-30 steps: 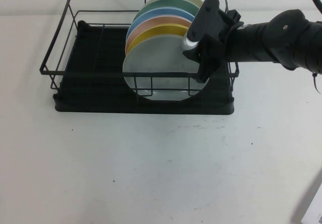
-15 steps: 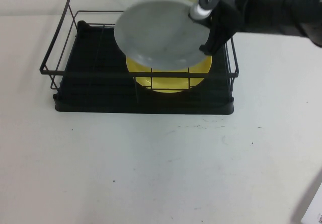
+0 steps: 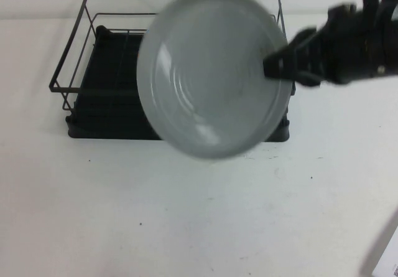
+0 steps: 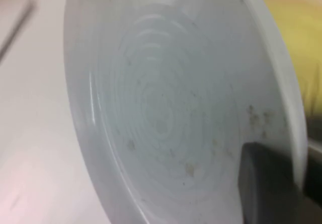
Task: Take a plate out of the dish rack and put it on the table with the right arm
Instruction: Place the plate from the table
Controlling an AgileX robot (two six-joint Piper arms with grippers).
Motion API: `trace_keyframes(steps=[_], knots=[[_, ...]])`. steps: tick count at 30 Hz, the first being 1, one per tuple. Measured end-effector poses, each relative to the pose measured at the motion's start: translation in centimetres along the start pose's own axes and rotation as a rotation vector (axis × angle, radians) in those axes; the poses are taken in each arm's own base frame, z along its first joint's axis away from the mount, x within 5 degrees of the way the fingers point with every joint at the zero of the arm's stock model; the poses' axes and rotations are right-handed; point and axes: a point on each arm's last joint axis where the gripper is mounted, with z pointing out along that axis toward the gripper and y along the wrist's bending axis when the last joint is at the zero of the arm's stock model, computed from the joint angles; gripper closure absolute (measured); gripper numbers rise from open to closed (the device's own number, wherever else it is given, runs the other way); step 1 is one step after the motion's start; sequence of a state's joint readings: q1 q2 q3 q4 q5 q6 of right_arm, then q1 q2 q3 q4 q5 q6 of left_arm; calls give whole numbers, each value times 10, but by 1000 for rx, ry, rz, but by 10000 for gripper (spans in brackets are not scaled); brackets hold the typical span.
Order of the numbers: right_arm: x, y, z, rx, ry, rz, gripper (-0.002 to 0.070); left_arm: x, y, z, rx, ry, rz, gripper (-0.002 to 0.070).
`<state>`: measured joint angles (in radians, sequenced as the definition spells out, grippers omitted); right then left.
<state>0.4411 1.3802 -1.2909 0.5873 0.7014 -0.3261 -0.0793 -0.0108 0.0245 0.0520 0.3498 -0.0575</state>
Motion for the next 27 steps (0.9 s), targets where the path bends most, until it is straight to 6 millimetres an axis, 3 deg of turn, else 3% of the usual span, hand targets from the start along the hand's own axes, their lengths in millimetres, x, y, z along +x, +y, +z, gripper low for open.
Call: trace_keyframes(steps=[6,10,17,27], knots=[[77,-25,47,27,277,349,617,0,0,0,0,0,0,679],[109,-40,83,21,366,484,617,0,0,0,0,0,0,679],[132,-62,135,40,401,582,618,0,0,0,0,0,0,679],[135,-70,149,66,383,619,604,0,0,0,0,0,0,679]])
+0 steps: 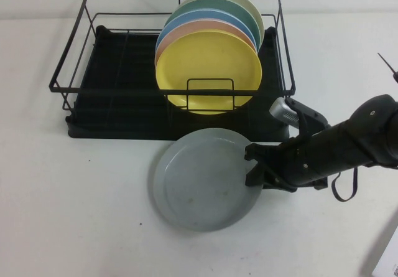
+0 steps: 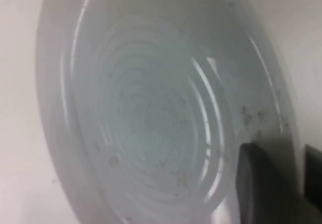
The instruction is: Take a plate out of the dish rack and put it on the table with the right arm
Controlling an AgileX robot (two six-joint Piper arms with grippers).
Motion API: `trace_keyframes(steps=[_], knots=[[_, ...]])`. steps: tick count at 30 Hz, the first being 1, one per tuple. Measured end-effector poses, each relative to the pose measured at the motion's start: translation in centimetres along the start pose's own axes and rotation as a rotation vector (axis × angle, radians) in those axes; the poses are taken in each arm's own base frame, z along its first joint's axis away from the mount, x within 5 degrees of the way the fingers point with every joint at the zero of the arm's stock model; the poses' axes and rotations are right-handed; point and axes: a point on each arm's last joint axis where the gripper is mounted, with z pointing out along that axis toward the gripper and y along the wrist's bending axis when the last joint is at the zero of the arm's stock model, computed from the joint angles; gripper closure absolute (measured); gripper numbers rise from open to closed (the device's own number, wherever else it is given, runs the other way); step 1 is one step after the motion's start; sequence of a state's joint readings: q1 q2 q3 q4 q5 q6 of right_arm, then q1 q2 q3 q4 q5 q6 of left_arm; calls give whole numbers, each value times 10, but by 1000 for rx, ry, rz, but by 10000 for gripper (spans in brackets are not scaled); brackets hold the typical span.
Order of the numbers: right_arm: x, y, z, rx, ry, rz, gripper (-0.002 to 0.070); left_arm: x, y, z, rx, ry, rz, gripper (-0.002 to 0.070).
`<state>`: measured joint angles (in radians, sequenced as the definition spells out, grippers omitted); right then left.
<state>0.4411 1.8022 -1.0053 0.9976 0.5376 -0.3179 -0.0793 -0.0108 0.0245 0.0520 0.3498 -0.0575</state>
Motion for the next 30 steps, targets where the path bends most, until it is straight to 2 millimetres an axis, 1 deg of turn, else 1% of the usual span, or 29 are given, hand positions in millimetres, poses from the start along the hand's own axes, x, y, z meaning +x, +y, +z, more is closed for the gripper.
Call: trace_keyframes(steps=[2,3,7,8,10,11,13,15,17,20,21,22,25,30], knots=[[-1,-2,1,19,-11,-21,570,0,0,0,0,0,0,679],[-2,-4,2,33,-15,-36,541,0,0,0,0,0,0,679],[-3,-6,1,64,-33,-83,388,0,0,0,0,0,0,679],[-3,-6,0,67,-35,-96,362,0,0,0,0,0,0,679],[-4,-1,-9,67,-55,-124,316,0,0,0,0,0,0,679],[-5,1,-15,67,-66,-135,307,0,0,0,0,0,0,679],[-5,10,-31,54,-105,-169,297,0,0,0,0,0,0,679],[-3,20,-49,31,-126,-206,315,0,0,0,0,0,0,679],[3,31,-70,3,-136,-252,377,0,0,0,0,0,0,679],[15,46,-104,-33,-146,-346,553,0,0,0,0,0,0,679],[21,50,-116,-41,-146,-378,601,0,0,0,0,0,0,679],[26,53,-127,-48,-148,-409,633,0,0,0,0,0,0,679],[44,57,-155,-54,-163,-479,676,0,0,0,0,0,0,679],[79,49,-184,-54,-213,-565,692,0,0,0,0,0,0,679]])
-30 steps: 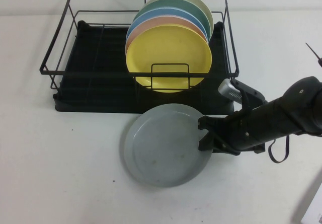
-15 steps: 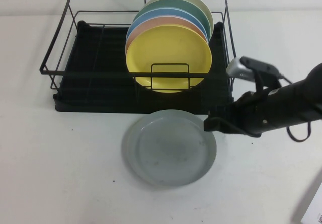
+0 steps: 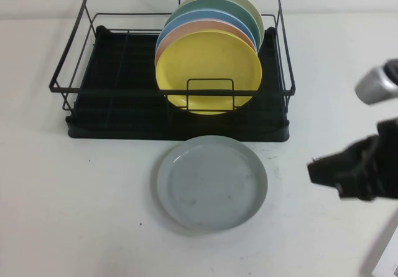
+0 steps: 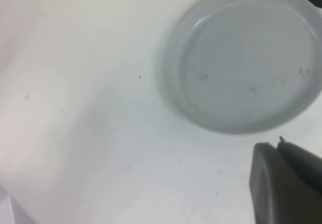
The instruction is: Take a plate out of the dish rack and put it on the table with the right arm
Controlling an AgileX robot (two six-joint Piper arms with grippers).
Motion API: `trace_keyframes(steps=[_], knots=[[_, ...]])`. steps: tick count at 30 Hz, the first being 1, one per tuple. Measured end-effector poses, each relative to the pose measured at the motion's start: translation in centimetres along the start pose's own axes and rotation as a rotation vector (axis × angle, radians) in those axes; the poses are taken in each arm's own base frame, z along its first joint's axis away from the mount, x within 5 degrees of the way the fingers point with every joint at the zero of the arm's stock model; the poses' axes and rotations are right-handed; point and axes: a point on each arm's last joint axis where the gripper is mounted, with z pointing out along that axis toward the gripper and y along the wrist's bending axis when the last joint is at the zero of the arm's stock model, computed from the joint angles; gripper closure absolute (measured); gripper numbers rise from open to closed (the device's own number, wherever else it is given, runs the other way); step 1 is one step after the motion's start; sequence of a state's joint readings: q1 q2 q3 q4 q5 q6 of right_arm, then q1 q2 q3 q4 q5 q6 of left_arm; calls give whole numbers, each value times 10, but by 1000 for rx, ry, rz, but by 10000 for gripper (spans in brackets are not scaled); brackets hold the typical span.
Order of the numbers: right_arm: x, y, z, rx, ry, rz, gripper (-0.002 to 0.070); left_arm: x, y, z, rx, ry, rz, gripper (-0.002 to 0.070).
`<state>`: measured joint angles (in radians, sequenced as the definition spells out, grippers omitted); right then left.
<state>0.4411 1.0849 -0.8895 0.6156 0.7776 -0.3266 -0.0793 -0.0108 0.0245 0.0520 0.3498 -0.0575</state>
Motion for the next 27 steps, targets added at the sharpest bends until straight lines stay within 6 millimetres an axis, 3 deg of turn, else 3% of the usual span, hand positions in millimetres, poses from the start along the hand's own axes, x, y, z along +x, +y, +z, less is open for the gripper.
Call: trace_keyframes(steps=[7,12,16,19,27], knots=[[33,3,-23,34,89,-142,694,0,0,0,0,0,0,679],[45,-4,-18,65,127,-227,694,0,0,0,0,0,0,679],[59,-17,-9,136,51,-239,694,0,0,0,0,0,0,679],[85,-33,-4,221,-48,-241,694,0,0,0,0,0,0,679],[167,-75,-14,522,-428,-161,694,0,0,0,0,0,0,679]])
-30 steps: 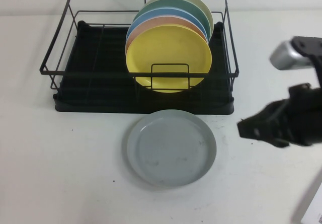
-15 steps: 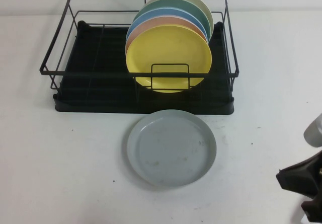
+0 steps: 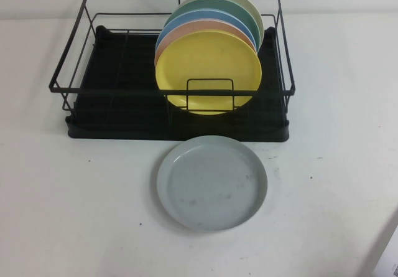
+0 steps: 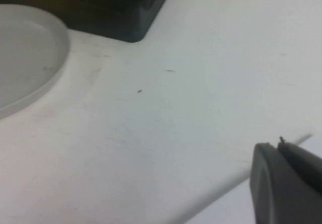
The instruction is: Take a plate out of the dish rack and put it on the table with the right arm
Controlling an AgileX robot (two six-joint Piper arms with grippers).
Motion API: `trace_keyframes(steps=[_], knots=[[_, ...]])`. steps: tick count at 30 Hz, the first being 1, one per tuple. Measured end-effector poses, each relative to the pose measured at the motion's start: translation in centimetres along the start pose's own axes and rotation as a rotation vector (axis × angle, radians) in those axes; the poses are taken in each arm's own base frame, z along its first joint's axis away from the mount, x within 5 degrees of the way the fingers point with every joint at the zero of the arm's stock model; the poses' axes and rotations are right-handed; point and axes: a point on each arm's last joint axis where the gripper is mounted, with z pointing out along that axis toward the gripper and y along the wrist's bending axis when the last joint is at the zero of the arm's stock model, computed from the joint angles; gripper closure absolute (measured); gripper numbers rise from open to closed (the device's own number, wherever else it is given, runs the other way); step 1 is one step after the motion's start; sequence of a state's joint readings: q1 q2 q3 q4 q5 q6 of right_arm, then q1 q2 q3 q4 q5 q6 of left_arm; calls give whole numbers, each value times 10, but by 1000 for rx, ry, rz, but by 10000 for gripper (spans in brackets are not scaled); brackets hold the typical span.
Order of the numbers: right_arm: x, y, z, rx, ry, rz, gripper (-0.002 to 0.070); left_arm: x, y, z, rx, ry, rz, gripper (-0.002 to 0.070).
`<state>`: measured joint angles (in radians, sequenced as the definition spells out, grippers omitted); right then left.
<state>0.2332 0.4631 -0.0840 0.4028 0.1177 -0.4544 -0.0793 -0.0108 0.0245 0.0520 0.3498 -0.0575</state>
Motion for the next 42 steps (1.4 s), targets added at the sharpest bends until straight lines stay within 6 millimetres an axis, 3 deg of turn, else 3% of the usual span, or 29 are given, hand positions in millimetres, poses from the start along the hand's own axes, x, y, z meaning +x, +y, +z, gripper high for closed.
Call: trace_keyframes(steps=[4,13,31,42], knots=[[21,-4,-10,77,-111,14,694,0,0,0,0,0,0,679],[21,-3,-32,124,-307,10,694,0,0,0,0,0,0,679],[27,-2,-31,124,-243,-44,694,0,0,0,0,0,0,679],[39,-2,-28,111,-111,34,694,0,0,0,0,0,0,679]])
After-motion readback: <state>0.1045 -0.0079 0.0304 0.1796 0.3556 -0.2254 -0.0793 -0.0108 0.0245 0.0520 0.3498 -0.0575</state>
